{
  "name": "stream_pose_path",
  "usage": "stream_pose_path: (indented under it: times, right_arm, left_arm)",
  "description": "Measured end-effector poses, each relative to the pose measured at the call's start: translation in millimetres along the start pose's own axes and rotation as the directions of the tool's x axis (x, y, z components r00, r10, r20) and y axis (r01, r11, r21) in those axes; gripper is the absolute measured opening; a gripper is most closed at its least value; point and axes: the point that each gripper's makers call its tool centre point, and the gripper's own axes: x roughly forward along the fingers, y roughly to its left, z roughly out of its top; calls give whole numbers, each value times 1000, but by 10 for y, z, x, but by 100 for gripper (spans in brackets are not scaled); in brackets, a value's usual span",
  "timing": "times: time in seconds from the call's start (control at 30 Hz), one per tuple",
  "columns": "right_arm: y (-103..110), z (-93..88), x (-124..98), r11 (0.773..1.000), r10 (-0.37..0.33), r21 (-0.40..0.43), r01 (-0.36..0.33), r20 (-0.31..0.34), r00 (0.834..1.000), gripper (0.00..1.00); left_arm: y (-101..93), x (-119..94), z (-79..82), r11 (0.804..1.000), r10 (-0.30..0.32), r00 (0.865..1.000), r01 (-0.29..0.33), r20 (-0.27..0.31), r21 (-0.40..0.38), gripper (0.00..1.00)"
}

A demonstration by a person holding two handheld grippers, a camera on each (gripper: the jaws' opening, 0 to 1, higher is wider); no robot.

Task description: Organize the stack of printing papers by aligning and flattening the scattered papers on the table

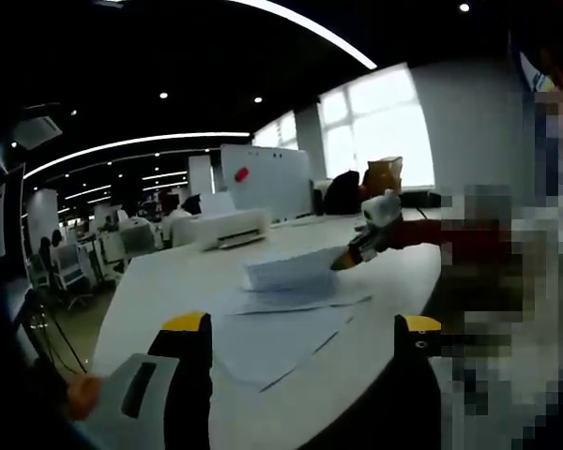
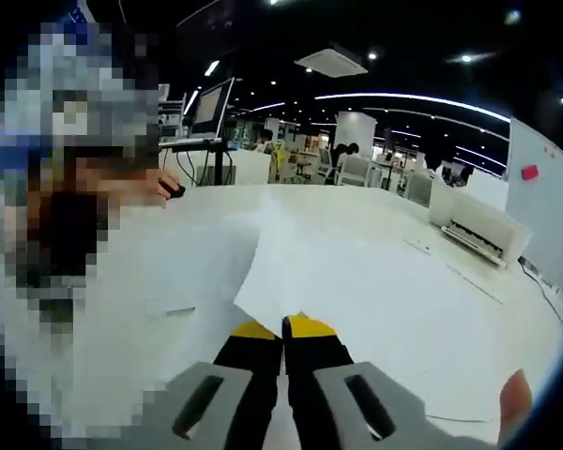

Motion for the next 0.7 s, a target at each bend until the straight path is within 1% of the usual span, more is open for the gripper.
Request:
stream_pose_path:
  times: [0.1, 0.17, 0.3, 0.37, 0.4, 0.47, 0.6, 0.67, 0.7]
  right_arm:
    - [12, 135, -120, 1000, 1, 13, -2, 25, 1000, 0]
    - [0, 256, -221, 1000, -8, 15, 7, 50, 999, 0]
    - [-8, 522, -429, 1000, -23, 2, 23, 104, 994, 0]
    - [5, 621, -503, 1000, -22, -5, 23, 116, 993, 0]
    - [20, 732, -566, 1000, -8, -24, 11, 124, 992, 0]
    - [29, 863, -650, 1000, -4, -25, 8, 122, 992, 0]
    - [101, 1148, -825, 999, 21, -46, -14, 166, 986, 0]
    - [198, 1293, -912, 998, 63, -21, -60, 189, 980, 0]
    - [225, 1351, -957, 997, 73, -24, -70, 194, 978, 0]
  left_arm:
    - [-11, 38, 2, 1000, -7, 1000, 7, 0, -1, 82]
    - [-17, 57, 12, 1000, -11, 1000, 11, 1, 0, 82]
    - [-23, 92, 40, 1000, -16, 1000, 16, 1, 7, 82]
    - [-25, 114, 55, 1000, -19, 1000, 19, 1, 11, 82]
    - [-19, 140, 73, 1000, -23, 1000, 23, 0, 15, 82]
    - [-7, 183, 116, 999, -28, 1000, 28, 2, 19, 82]
    - [5, 259, 199, 999, -40, 999, 40, 20, 21, 82]
    - [-4, 302, 191, 998, -51, 998, 51, 21, 22, 83]
    - [-4, 313, 182, 998, -53, 998, 53, 19, 21, 83]
